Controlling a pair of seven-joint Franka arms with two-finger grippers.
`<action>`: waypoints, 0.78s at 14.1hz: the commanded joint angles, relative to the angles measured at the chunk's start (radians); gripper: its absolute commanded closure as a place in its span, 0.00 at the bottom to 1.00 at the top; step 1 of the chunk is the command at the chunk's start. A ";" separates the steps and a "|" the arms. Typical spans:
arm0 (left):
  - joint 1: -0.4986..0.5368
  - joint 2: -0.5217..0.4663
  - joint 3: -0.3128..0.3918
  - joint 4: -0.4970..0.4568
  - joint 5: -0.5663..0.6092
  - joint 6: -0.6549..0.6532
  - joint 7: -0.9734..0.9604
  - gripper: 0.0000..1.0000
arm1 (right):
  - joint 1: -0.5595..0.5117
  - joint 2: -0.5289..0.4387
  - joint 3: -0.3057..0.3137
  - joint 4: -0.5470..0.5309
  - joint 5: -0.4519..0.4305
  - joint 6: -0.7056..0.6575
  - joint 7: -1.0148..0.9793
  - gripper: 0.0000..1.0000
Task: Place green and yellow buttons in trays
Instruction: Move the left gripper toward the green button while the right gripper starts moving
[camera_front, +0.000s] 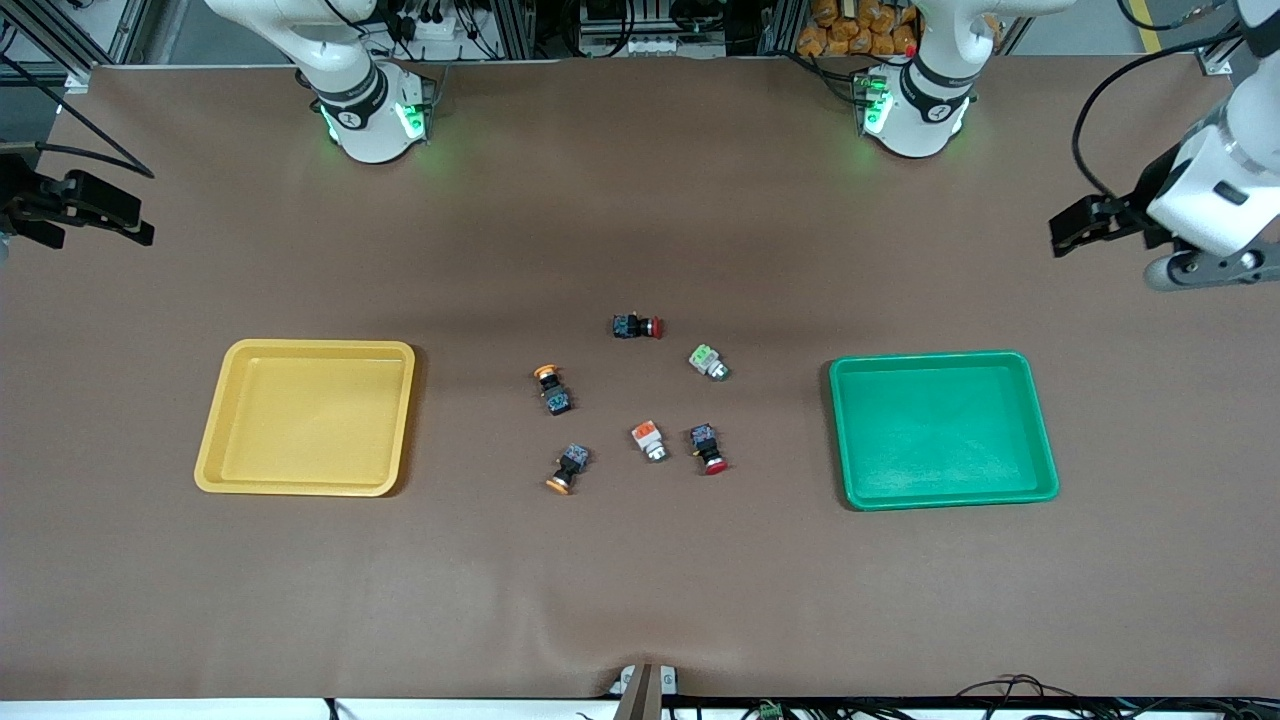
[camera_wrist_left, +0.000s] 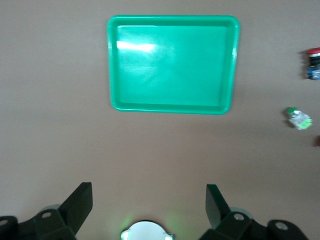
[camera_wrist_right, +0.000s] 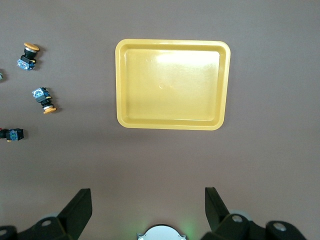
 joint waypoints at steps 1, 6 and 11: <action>-0.007 0.005 -0.013 -0.087 -0.034 0.121 -0.003 0.00 | -0.020 0.002 0.010 0.004 0.008 -0.003 -0.011 0.00; -0.009 0.099 -0.131 -0.121 -0.098 0.267 -0.241 0.00 | -0.020 0.044 0.010 0.012 -0.001 0.002 -0.012 0.00; -0.147 0.234 -0.180 -0.143 -0.108 0.423 -0.592 0.00 | -0.040 0.170 0.009 0.013 -0.009 -0.003 -0.028 0.00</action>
